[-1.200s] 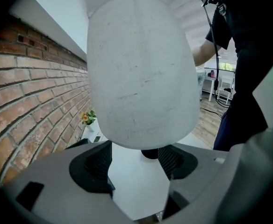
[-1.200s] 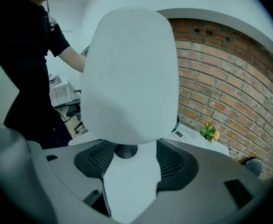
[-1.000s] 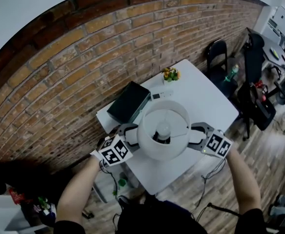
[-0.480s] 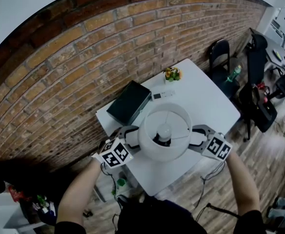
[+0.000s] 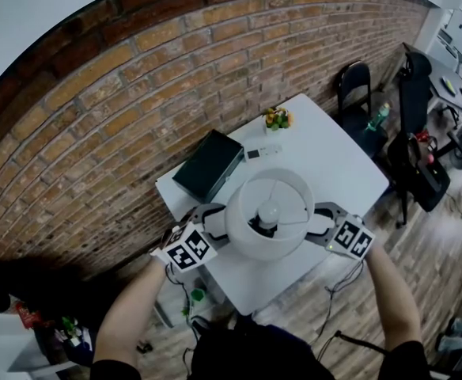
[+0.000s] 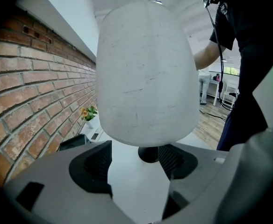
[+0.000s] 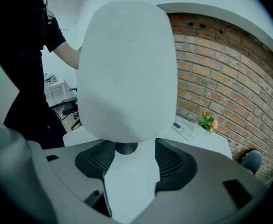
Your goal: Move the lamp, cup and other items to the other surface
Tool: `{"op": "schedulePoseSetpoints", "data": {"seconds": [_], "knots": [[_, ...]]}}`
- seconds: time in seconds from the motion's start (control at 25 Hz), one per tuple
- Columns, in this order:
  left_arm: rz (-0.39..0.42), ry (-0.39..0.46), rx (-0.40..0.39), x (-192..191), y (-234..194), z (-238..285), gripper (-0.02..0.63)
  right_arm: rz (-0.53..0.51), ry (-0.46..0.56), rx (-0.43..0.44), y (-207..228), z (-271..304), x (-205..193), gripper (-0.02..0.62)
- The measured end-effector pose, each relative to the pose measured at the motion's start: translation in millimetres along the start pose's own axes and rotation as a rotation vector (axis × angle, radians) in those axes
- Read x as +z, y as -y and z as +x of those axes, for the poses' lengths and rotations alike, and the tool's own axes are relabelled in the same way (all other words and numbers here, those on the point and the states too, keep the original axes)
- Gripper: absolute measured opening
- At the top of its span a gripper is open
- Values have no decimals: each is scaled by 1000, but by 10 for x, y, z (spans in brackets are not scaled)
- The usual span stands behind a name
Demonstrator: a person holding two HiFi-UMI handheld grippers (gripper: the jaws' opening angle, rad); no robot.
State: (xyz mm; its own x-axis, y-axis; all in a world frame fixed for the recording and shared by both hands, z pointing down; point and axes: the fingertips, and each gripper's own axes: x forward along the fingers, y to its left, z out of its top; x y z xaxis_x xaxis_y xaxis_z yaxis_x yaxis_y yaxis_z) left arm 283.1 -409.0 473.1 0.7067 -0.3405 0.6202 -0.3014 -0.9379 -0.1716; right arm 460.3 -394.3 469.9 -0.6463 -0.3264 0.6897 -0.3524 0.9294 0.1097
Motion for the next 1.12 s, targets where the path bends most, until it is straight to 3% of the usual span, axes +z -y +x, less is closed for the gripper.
{"op": "schedulePoseSetpoints", "data": {"seconds": [0.2, 0.36, 0.56, 0.8, 0.96, 1.12], "knots": [[-84, 24, 29, -23, 62, -121, 301, -36, -14, 10, -156, -47, -63, 281], [-167, 19, 84, -154, 177, -352, 301, 15, 35, -13, -248, -153, -82, 273], [-360, 71, 249, -591, 283, -879, 301, 132, 83, -136, -363, -80, -154, 247], [-584, 173, 463, -1106, 644, -1790, 289, 270, 162, -157, -856, 32, 4, 230], [-660, 196, 552, -1501, 1149, -2361, 276, 301, 185, -159, -1371, 192, 222, 222], [-727, 206, 648, -1889, 1738, -2996, 267, 230, 197, -134, -2046, 332, 678, 219]]}}
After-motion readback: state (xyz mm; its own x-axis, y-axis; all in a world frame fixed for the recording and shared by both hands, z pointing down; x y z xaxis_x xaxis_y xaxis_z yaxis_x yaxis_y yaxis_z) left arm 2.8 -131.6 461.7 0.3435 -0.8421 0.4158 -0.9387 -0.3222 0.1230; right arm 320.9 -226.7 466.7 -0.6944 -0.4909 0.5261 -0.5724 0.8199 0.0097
